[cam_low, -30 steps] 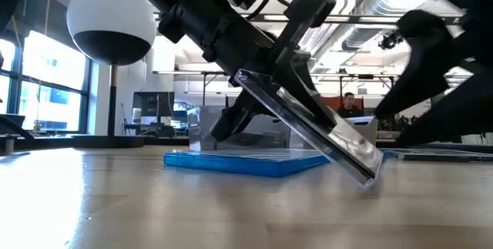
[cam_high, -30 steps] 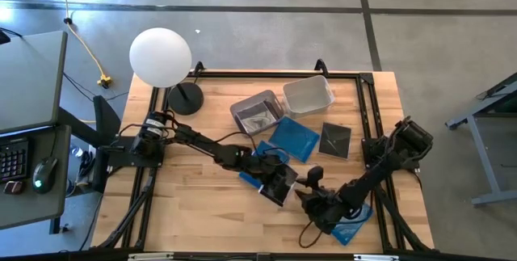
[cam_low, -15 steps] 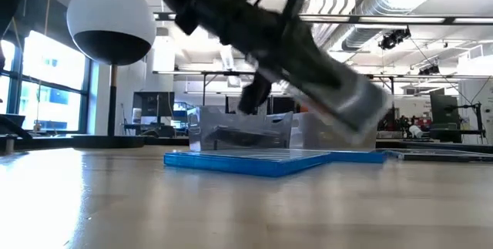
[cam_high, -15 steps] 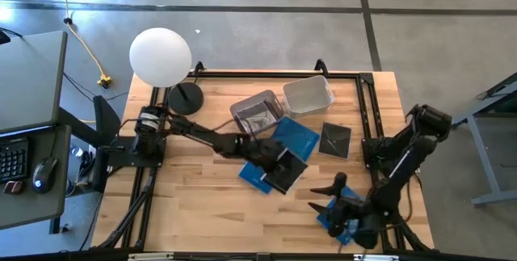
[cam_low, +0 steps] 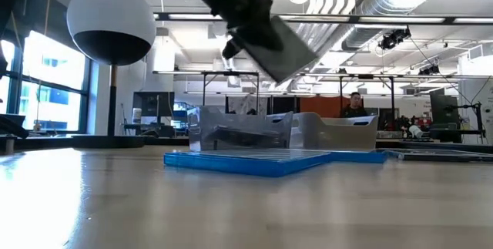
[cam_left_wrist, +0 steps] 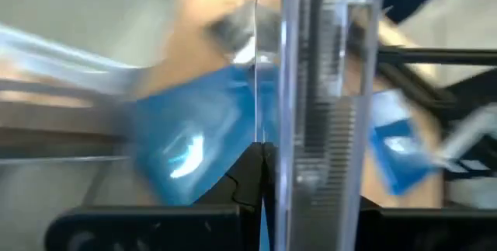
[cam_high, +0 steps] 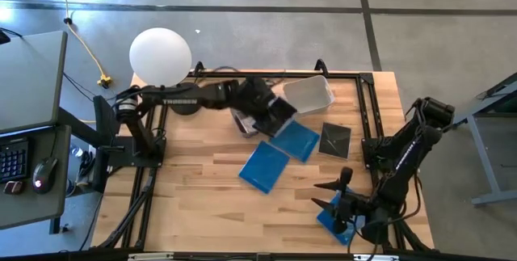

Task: Pick & place jewel cases by type
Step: Put the bottom black CD case into the black bin

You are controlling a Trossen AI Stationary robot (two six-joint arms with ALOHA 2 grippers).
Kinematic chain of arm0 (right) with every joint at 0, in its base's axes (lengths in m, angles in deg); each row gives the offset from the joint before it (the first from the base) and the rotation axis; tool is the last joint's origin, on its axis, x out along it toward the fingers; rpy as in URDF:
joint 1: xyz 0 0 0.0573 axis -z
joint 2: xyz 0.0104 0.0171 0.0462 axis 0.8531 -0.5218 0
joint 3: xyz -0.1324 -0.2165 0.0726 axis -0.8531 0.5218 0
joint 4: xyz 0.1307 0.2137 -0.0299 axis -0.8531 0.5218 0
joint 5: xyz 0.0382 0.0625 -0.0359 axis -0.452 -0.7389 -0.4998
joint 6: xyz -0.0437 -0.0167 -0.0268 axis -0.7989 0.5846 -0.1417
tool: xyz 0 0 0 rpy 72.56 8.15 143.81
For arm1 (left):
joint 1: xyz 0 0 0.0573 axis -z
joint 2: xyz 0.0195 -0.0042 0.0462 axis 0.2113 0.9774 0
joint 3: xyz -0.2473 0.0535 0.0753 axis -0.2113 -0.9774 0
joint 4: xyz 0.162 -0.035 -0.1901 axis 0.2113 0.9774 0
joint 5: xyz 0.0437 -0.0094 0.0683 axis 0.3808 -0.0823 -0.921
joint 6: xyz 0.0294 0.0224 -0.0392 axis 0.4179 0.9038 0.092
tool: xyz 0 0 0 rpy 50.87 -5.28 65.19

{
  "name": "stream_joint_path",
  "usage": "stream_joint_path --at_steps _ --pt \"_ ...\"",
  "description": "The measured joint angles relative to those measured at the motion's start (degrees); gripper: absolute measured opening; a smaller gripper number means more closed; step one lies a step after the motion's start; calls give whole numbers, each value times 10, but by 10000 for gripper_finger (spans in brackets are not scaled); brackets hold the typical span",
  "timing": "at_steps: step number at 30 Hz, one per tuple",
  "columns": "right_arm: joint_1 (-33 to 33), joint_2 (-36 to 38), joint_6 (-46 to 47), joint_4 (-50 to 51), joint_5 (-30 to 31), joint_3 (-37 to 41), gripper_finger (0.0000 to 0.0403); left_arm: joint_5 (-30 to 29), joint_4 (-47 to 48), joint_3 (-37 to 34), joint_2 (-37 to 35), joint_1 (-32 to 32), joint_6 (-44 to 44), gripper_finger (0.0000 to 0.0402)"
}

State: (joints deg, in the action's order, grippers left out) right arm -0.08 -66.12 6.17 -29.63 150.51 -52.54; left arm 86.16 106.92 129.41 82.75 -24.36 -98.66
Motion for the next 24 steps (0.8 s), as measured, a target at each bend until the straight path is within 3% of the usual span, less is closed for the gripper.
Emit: stream_joint_path --at_steps 4,10,16,24 --pt "15 0 0 9 -3 0 197 -3 66 8 0 -50 33 26" --pt "38 0 0 22 -20 0 197 -53 149 7 3 -91 90 26" --pt "64 0 1 31 -54 0 197 -120 159 7 3 -92 174 26" --pt "83 0 4 36 -90 0 197 -187 215 7 35 -81 199 33"
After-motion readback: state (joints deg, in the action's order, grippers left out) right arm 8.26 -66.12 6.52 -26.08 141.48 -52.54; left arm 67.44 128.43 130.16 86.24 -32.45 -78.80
